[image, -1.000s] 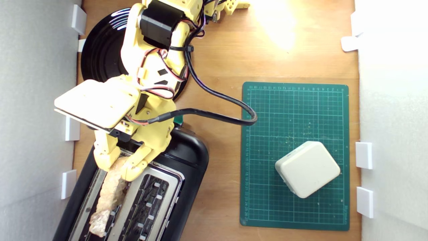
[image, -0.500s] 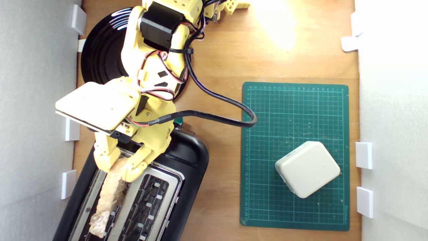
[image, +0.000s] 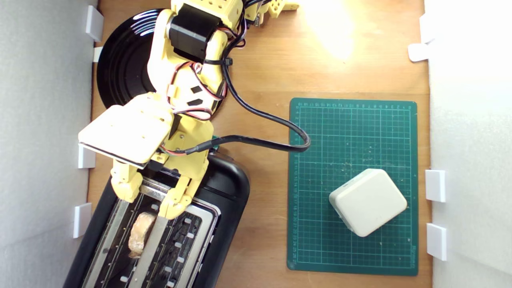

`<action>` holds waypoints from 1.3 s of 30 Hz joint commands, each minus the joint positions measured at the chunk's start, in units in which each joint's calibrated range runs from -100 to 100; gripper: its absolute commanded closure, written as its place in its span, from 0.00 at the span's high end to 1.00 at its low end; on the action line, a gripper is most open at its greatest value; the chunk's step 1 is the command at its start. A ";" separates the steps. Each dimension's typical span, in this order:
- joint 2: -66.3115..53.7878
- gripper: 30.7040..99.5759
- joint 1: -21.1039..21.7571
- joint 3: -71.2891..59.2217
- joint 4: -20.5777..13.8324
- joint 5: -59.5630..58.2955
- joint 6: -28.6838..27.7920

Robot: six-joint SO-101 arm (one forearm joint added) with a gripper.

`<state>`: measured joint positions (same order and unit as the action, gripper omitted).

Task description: Pick bread and place in toaster

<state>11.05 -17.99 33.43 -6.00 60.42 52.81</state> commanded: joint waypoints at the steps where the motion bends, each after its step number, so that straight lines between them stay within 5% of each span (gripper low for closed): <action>1: -1.64 0.65 0.98 0.66 0.38 0.75 0.37; 11: -14.29 0.65 1.15 0.03 0.47 0.50 -1.83; 16: -22.03 0.65 2.03 -1.42 4.91 0.33 -5.85; 22: -29.18 0.65 7.75 -4.51 4.46 0.16 -13.18; 33: -53.14 0.65 21.21 -35.65 4.46 0.16 -27.51; 39: -65.46 0.65 23.87 -57.17 5.54 0.16 -28.19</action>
<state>-47.75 5.54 -15.03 -0.93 61.53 24.92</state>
